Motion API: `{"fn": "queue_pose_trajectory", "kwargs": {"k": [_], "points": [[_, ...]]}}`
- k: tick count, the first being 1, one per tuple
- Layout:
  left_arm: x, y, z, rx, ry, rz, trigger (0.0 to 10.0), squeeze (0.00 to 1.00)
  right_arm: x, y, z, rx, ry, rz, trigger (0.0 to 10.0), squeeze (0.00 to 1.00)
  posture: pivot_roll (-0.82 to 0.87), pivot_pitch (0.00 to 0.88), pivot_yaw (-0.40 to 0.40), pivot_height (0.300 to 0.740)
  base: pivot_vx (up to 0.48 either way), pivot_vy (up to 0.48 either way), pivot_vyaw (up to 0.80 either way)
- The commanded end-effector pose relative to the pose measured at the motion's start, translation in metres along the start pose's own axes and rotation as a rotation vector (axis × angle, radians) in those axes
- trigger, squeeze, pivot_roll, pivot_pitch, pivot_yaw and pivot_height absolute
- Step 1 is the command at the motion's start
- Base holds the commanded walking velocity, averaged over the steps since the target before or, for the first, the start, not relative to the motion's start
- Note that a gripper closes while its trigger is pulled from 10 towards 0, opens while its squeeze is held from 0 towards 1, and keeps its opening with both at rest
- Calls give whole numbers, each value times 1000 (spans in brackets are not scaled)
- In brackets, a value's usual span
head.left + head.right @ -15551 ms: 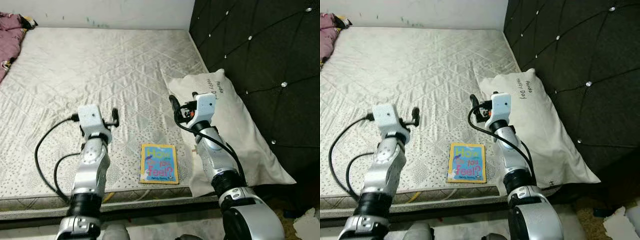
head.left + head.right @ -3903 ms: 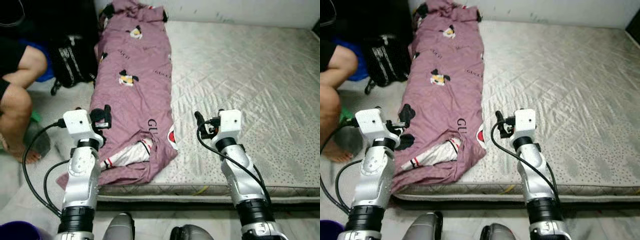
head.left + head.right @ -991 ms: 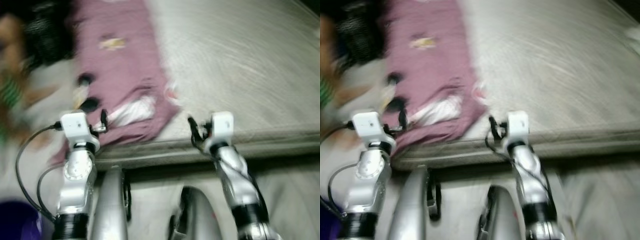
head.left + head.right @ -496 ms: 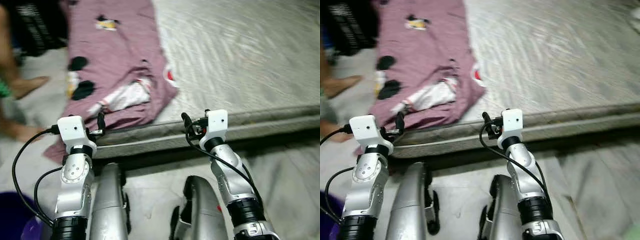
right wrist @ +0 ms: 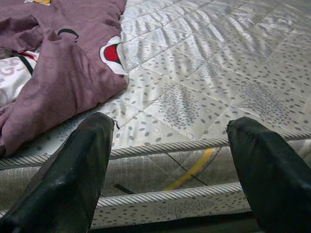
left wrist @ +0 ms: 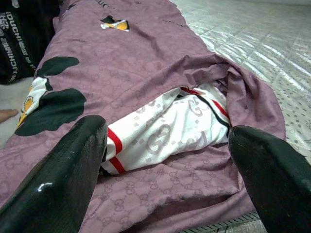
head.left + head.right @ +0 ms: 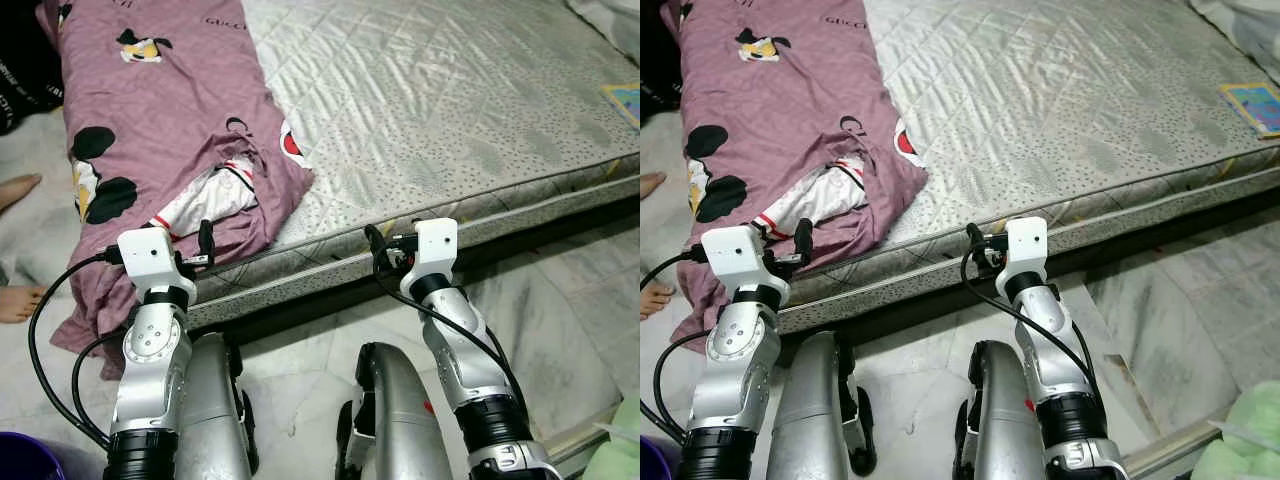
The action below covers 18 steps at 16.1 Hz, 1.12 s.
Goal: Clean up the room
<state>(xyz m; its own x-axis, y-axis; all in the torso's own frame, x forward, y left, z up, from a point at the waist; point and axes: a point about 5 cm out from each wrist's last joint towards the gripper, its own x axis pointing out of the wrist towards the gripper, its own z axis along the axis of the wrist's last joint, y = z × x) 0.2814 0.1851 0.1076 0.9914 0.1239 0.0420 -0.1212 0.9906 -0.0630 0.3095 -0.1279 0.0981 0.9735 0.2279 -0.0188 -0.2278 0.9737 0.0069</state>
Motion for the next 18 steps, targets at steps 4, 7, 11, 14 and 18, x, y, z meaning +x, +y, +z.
{"fn": "queue_pose_trajectory", "kwargs": {"k": [4,7,11,14,18], "points": [[-2,1,-2,-2,-2,-10,10000,0,0,-2,0,-3,2,1,10000,0,43,198,-56,582,367,0,0],[-2,0,-2,-5,-2,-16,10000,0,0,-1,-1,-4,3,4,10000,0,43,194,-54,582,458,0,0],[-1,-2,-4,-25,13,-17,10000,0,-1,-1,-1,-2,4,4,10000,0,44,194,-54,582,270,0,0],[-1,-1,-4,-25,15,-12,10000,0,-1,-1,-2,1,6,3,10000,0,43,195,-53,582,0,0,0],[2,-1,-11,-31,70,21,10000,0,-1,-2,-2,3,8,-3,10000,0,42,198,-53,582,0,0,0]]}}
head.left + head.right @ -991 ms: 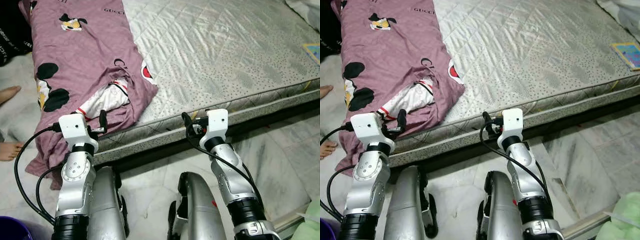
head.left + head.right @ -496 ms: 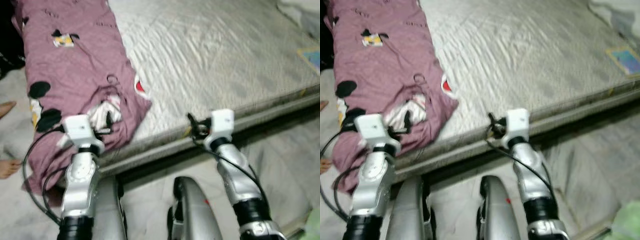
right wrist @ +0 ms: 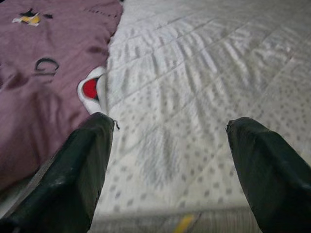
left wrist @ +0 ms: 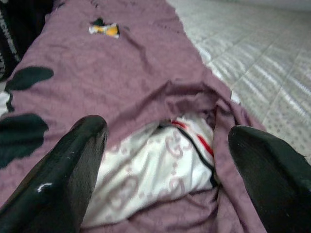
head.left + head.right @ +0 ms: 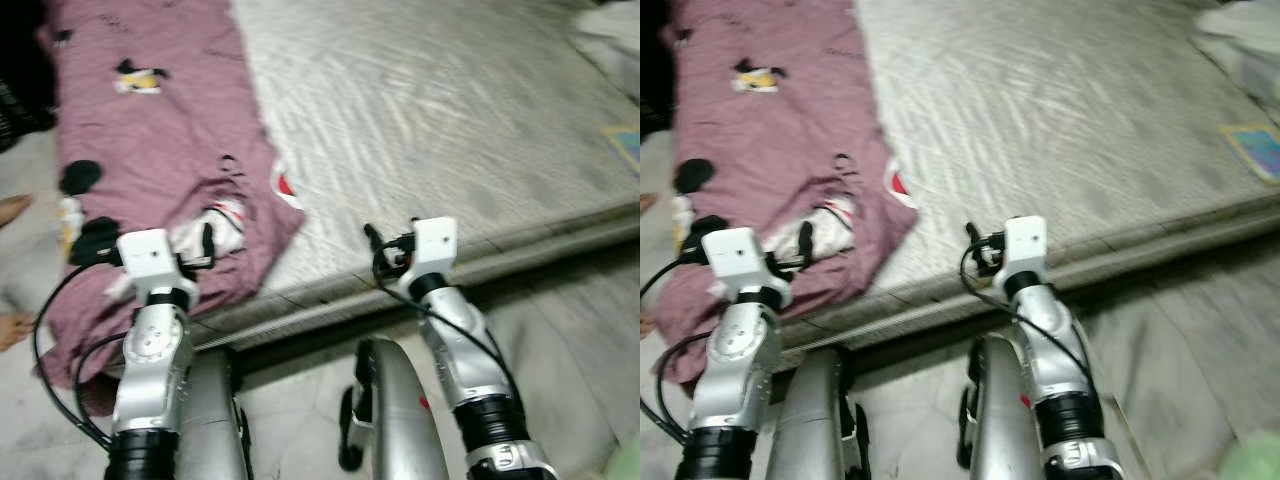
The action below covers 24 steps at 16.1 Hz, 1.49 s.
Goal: Clean up the room
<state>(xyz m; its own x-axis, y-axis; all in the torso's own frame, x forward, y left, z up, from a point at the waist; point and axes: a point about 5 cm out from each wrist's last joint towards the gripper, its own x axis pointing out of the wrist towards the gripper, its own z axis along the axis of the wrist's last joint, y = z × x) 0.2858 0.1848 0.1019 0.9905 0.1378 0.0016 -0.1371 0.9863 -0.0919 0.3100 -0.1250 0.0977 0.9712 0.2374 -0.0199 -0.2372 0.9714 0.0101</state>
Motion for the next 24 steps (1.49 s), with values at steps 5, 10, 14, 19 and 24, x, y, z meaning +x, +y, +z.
{"fn": "queue_pose_trajectory", "kwargs": {"k": [5,10,14,19,24], "points": [[9,-5,-22,-22,163,25,10000,0,-9,-14,0,-27,5,-33,10000,0,31,204,-53,582,0,0,0],[23,-16,-44,-33,356,12,10000,0,-35,-34,4,-79,17,-66,10000,0,-35,230,-56,582,0,0,0],[44,-18,-40,-15,369,-18,10000,0,-70,-42,10,-105,37,-107,10000,0,-77,263,-35,582,0,0,0],[52,-52,-55,56,527,-212,10000,0,-76,-41,11,-98,65,-140,10000,0,-103,270,-22,582,0,0,0],[43,-98,-63,111,616,-441,10000,0,-70,-40,14,-96,61,-147,10000,0,-101,254,-22,582,0,0,0]]}}
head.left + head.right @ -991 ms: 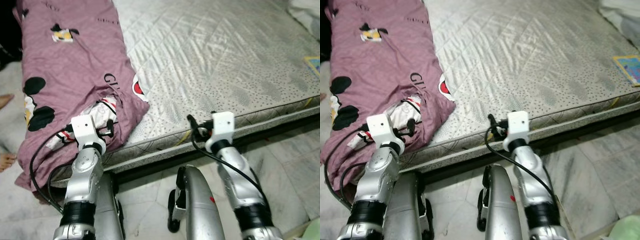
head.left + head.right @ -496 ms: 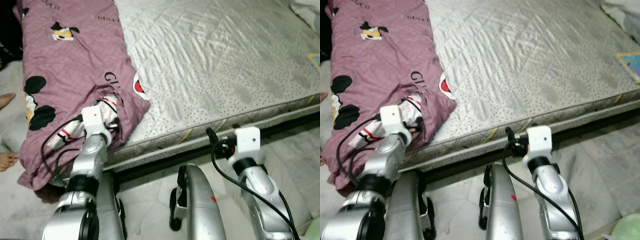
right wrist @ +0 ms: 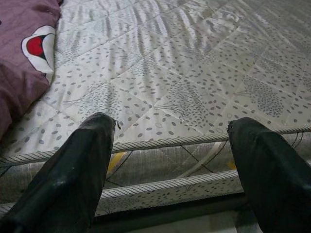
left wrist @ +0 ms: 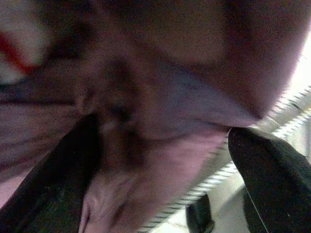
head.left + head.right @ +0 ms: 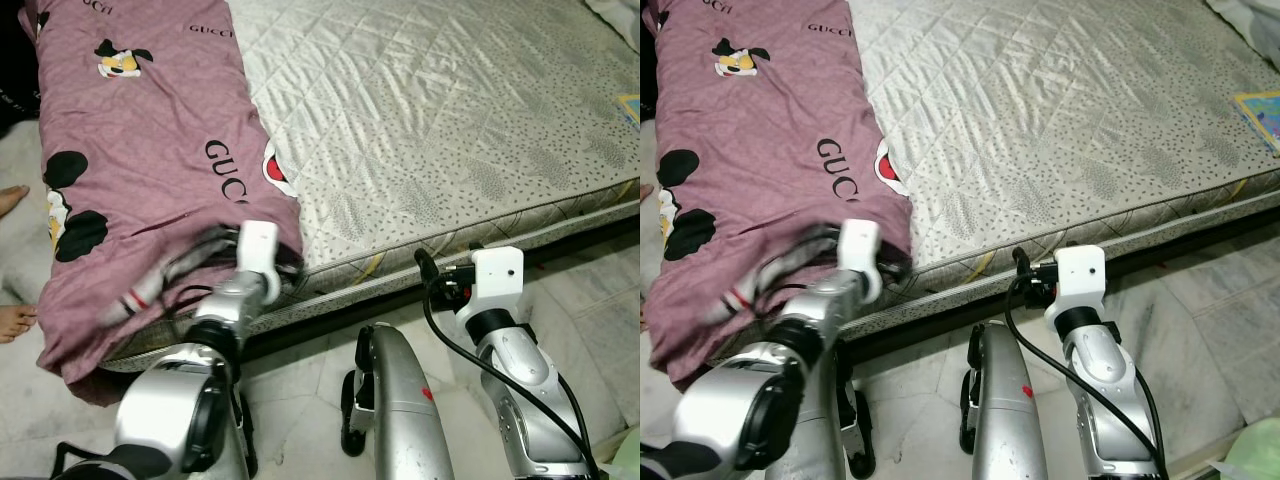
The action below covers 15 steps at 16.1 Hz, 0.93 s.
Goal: Clean up the room
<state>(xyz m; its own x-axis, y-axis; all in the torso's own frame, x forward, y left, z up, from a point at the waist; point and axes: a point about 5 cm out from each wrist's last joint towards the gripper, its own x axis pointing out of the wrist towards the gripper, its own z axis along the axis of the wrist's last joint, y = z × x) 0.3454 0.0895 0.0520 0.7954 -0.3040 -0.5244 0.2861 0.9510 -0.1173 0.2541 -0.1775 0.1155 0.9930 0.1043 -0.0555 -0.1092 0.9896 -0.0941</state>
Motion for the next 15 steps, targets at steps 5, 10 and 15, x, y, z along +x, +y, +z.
{"fn": "queue_pose_trajectory", "kwargs": {"k": [5,10,15], "points": [[5,-54,-9,253,62,-256,10000,0,6,-1,-2,2,9,-6,10000,0,-85,227,-24,582,0,0,0],[0,-112,-11,478,-17,-489,10000,0,14,0,0,-5,-5,6,10000,0,-78,205,-26,582,0,0,0],[-11,-142,38,590,-290,-606,10000,0,19,1,1,-5,-18,12,10000,0,-67,191,-25,582,0,0,0]]}}
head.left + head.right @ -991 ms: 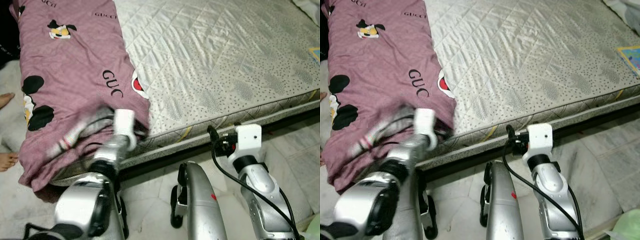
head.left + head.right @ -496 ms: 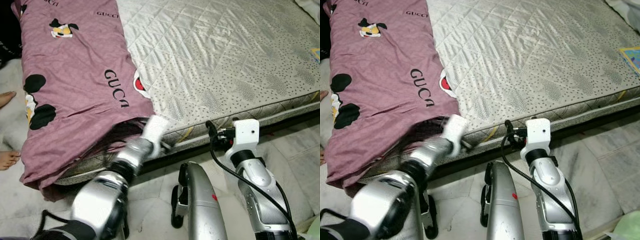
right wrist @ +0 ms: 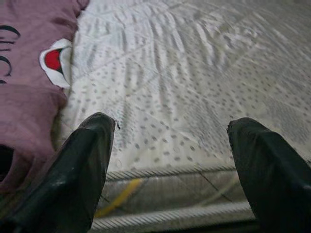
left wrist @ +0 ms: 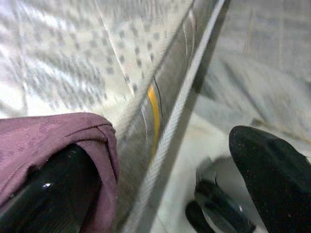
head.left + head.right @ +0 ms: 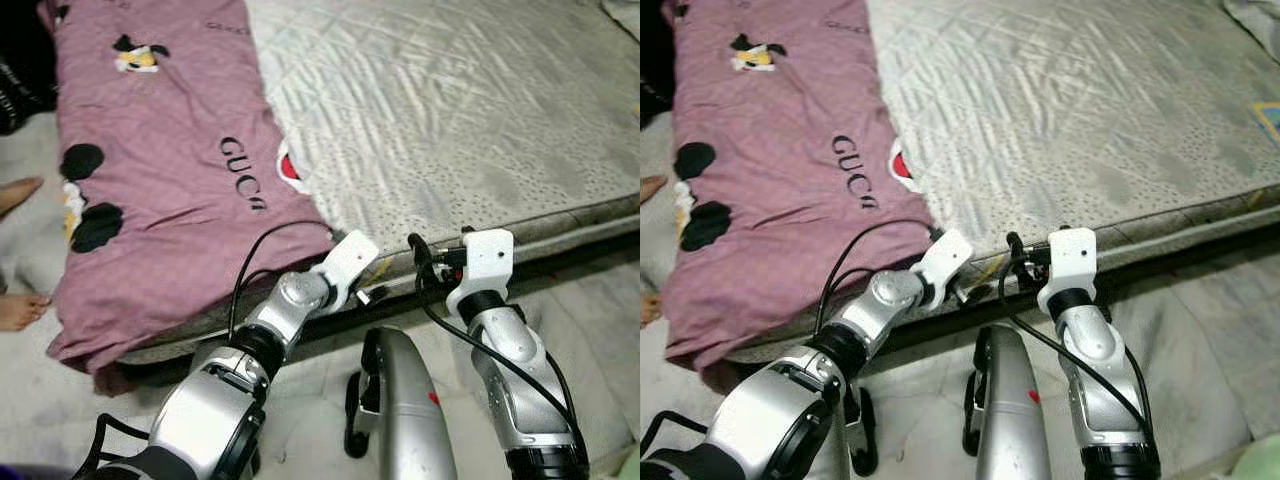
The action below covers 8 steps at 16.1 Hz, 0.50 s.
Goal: Clean up the room
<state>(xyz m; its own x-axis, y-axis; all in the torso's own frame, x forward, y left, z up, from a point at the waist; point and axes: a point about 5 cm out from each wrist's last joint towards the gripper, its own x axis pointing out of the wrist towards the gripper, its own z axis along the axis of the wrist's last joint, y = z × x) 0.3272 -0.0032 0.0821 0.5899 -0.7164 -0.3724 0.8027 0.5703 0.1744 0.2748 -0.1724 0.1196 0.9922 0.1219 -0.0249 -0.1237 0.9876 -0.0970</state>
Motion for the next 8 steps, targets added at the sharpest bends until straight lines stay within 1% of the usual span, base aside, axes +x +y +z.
{"fn": "queue_pose_trajectory", "kwargs": {"k": [1,2,3,4,5,6,7,8], "points": [[13,-27,42,79,-149,-138,10000,0,-1,-1,-5,-1,13,1,10000,0,-62,190,-25,582,0,0,0],[12,-27,42,104,-130,-177,10000,0,0,0,-5,1,14,5,10000,0,-59,188,-25,582,0,0,0],[11,-27,40,107,-115,-186,10000,0,0,1,-5,1,14,6,10000,0,-59,188,-24,582,0,0,0],[10,-26,30,120,-44,-200,10000,0,0,2,-6,1,16,12,10000,0,-60,187,-20,582,0,0,0],[8,-22,23,66,-1,-155,10000,0,-1,2,-8,3,20,17,10000,0,-61,186,-19,582,0,0,0],[3,-18,11,33,36,-113,10000,0,-2,2,-10,3,28,19,10000,0,-61,186,-16,582,0,0,0],[1,-17,7,27,46,-104,10000,0,-2,2,-10,3,30,19,10000,0,-60,187,-15,582,0,0,0],[-11,-15,-15,-26,88,-62,10000,0,-3,2,-13,8,42,21,10000,0,-54,189,-14,582,0,0,0]]}}
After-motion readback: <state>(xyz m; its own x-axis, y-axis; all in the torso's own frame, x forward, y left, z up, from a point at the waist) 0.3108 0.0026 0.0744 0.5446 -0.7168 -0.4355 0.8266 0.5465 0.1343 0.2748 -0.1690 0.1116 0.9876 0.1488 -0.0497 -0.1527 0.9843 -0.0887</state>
